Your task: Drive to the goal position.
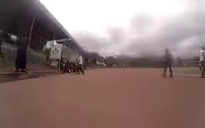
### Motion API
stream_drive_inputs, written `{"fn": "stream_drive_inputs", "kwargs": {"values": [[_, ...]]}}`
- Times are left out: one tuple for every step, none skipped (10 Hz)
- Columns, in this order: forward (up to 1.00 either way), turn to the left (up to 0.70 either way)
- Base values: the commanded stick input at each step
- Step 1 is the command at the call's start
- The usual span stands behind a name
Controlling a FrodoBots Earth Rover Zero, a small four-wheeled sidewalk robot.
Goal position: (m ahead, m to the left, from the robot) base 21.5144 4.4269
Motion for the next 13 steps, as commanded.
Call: {"fn": "stream_drive_inputs", "kwargs": {"values": [[1.00,0.00],[1.00,0.00],[1.00,0.00],[1.00,0.00],[1.00,0.00],[1.00,0.00],[1.00,0.00],[1.00,0.00],[1.00,0.00],[1.00,0.00],[1.00,0.00],[1.00,0.00],[1.00,0.00]]}}
